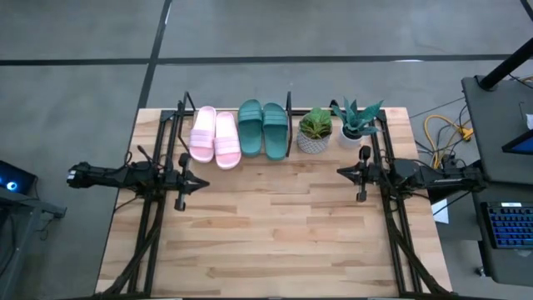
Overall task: Pick and place slides into the shelf
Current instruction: Return to Home Position
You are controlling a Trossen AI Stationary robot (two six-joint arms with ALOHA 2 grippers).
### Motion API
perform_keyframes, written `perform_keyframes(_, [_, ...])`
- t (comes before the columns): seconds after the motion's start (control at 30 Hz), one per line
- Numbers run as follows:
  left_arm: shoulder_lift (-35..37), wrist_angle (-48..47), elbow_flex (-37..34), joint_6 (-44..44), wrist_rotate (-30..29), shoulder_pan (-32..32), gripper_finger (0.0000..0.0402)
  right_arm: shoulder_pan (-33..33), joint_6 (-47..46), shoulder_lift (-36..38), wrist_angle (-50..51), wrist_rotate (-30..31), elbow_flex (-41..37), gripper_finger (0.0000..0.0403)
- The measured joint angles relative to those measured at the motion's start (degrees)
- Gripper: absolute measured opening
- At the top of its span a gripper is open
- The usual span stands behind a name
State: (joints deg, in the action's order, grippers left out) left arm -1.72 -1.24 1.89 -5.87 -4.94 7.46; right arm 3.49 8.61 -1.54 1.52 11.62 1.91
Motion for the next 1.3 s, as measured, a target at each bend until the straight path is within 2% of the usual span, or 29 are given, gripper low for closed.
perform_keyframes(0.13, [0.0, 0.05, 0.0, -0.56, -0.01, 0.0, 0.0, 0.0, 2.73, -0.04, -0.02, 0.0, 0.0, 0.0008])
perform_keyframes(0.3, [0.0, 0.2, 0.0, -0.56, -0.01, 0.0, 0.0, 0.0, 0.56, -0.02, -0.02, 0.0, 0.0, 0.0008])
perform_keyframes(1.3, [-0.61, 0.3, 0.02, -0.54, -0.01, 0.0, 0.0, 0.0, 0.85, -0.04, -0.04, 0.02, 0.0, 0.0009])
